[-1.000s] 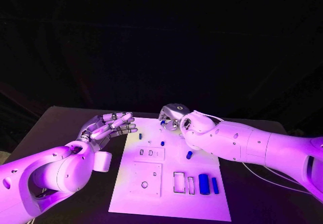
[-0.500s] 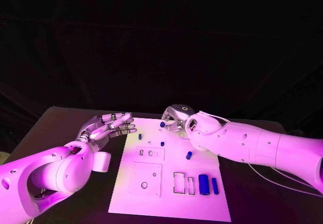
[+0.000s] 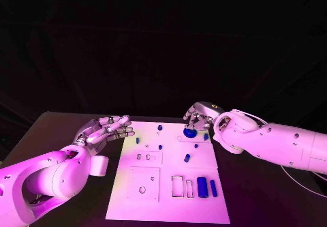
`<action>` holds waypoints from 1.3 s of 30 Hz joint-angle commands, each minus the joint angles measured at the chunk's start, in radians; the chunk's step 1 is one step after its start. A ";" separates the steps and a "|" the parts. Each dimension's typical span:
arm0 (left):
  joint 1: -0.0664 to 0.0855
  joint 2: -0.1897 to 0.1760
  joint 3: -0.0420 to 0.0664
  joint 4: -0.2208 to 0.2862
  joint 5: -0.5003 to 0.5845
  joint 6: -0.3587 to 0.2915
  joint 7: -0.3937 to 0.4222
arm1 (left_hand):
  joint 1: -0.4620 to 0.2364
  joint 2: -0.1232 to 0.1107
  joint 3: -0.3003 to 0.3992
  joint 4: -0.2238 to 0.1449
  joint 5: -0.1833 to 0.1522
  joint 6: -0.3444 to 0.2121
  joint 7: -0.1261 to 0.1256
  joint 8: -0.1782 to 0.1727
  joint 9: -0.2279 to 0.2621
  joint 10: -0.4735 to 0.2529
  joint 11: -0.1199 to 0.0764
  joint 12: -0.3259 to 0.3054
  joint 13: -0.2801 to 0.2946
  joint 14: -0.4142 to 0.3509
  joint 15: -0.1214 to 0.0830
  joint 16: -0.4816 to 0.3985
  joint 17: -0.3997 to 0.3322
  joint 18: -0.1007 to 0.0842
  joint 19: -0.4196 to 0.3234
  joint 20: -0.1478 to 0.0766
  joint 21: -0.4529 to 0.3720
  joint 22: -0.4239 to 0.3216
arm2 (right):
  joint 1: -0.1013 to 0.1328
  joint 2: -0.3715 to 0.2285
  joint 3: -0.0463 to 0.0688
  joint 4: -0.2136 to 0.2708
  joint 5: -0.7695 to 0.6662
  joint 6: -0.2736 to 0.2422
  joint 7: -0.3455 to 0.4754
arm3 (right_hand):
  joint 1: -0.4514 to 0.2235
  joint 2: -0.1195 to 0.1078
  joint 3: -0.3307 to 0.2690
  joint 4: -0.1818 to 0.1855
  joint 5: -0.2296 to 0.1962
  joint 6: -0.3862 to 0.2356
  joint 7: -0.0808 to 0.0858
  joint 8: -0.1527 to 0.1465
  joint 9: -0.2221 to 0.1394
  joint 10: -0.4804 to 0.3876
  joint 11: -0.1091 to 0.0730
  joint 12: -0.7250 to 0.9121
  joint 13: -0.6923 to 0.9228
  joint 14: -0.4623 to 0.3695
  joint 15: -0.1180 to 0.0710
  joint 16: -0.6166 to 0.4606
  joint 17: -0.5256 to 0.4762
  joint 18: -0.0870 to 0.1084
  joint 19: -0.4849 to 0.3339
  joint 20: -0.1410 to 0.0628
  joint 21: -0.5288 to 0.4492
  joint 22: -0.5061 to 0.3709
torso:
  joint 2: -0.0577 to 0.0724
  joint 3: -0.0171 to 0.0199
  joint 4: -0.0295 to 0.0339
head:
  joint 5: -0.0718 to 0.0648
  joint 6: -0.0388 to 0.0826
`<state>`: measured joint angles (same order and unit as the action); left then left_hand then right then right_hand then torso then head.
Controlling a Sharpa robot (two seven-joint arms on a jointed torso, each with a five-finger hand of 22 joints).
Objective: Assemble the parts on the task board
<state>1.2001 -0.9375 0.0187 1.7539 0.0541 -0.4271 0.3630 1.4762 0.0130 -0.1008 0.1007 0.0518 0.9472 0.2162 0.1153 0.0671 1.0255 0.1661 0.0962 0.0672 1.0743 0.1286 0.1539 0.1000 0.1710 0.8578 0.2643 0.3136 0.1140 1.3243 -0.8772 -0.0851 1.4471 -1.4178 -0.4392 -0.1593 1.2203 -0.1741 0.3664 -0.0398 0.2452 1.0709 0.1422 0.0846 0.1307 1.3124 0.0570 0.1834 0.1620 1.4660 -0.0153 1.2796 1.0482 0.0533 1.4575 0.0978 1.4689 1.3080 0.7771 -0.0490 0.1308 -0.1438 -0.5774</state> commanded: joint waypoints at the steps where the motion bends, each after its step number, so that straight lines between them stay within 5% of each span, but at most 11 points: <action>1: 0.002 0.005 0.001 -0.003 -0.006 0.024 0.002 | 0.010 0.002 -0.001 -0.008 0.000 0.001 0.003 -0.005 -0.001 0.001 0.005 -0.005 -0.001 0.006 0.000 -0.007 0.001 0.014 0.007 0.000 0.001 -0.001 | 0.003 -0.029 0.001 0.016 0.115 0.054 -0.009 | -0.004 -0.015 -0.028 0.007 0.019 -0.010 -0.011 -0.002 0.001 0.045 -0.012 0.039 0.031 0.023 -0.013 0.013 0.018 -0.016 0.011 -0.011 0.009 0.108 | 0.000 0.0030 -0.0099 | -0.005 0.001; 4: 0.001 0.008 0.001 -0.006 -0.006 0.026 0.001 | 0.010 0.002 -0.001 -0.008 0.000 0.001 0.003 -0.005 -0.001 0.001 0.005 -0.005 -0.001 0.006 0.000 -0.007 0.001 0.014 0.007 0.000 0.001 -0.001 | 0.005 -0.050 0.001 0.009 0.134 0.078 -0.008 | 0.003 -0.024 -0.089 0.020 0.039 -0.042 -0.017 -0.008 0.003 0.063 -0.018 0.126 0.114 0.026 -0.020 0.028 0.039 -0.017 0.014 -0.021 0.012 0.113 | 0.002 0.0052 -0.0140 | -0.005 0.000; 12: 0.001 0.014 0.000 -0.012 -0.006 0.030 0.000 | 0.011 0.002 -0.001 -0.009 0.000 0.002 0.003 -0.005 -0.001 0.002 0.005 -0.005 -0.001 0.007 0.000 -0.007 0.001 0.014 0.007 0.000 0.001 -0.001 | 0.001 -0.034 0.000 -0.044 0.148 0.126 -0.006 | 0.073 0.016 -0.249 0.099 0.059 -0.092 -0.011 0.022 0.031 -0.124 -0.010 0.427 0.449 0.032 -0.015 0.069 0.093 -0.020 0.023 -0.017 0.017 0.131 | 0.003 0.0054 -0.0108 | -0.005 -0.002; 20: 0.001 0.017 0.000 -0.017 -0.006 0.032 -0.001 | 0.011 0.002 -0.001 -0.009 0.000 0.002 0.003 -0.005 -0.001 0.002 0.005 -0.005 -0.001 0.007 0.000 -0.007 0.001 0.014 0.007 0.000 0.001 -0.001 | -0.012 0.018 -0.001 -0.090 0.133 0.144 -0.007 | 0.113 0.033 -0.298 0.142 0.060 -0.119 -0.003 0.041 0.047 -0.044 -0.005 0.830 0.850 0.053 -0.006 0.153 0.238 -0.026 0.039 -0.010 0.031 0.158 | 0.006 0.0086 -0.0079 | -0.006 -0.003; 26: 0.001 0.018 0.000 -0.018 -0.006 0.032 -0.001 | 0.011 0.002 -0.001 -0.009 0.000 0.002 0.003 -0.005 -0.001 0.002 0.005 -0.005 -0.001 0.007 0.000 -0.007 0.001 0.014 0.007 0.000 0.001 -0.001 | -0.020 0.042 -0.002 -0.114 0.085 0.154 -0.009 | 0.129 0.039 -0.320 0.161 0.062 -0.123 0.000 0.054 0.057 0.012 -0.001 1.002 1.017 0.061 -0.001 0.185 0.296 -0.029 0.049 -0.006 0.039 0.173 | 0.005 0.0074 -0.0097 | -0.008 -0.007; 39: 0.001 0.018 0.000 -0.019 -0.006 0.032 -0.003 | 0.011 0.003 -0.001 -0.009 0.000 0.002 0.003 -0.006 -0.001 0.002 0.005 -0.006 -0.001 0.007 0.000 -0.008 0.001 0.014 0.007 0.000 0.001 -0.002 | -0.025 0.058 -0.002 -0.138 0.077 0.174 -0.019 | 0.140 0.046 -0.324 0.167 0.069 -0.123 0.001 0.061 0.061 0.031 0.001 1.058 1.073 0.065 0.000 0.199 0.325 -0.031 0.054 -0.004 0.044 0.182 | 0.004 0.0075 -0.0081 | -0.010 -0.010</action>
<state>1.1999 -0.9218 0.0182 1.7336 0.0532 -0.4149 0.3571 1.4802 0.0171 -0.1035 0.0980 0.0518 0.9472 0.2162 0.1153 0.0671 1.0255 0.1661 0.0962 0.0672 1.0743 0.1285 0.1496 0.0999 0.1709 0.8578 0.2643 0.3136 0.1131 1.3007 -0.8211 -0.0869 1.3106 -1.3227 -0.2931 -0.1706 1.3478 -0.1267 0.0469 0.1283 0.3097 0.9551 0.1413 0.1392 0.1904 1.3348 0.0573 1.2378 1.2321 1.4664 -0.0212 1.4746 1.3081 0.0374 1.4661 0.0893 1.5074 1.3075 0.7814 -0.0414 0.1213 -0.1535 -0.5872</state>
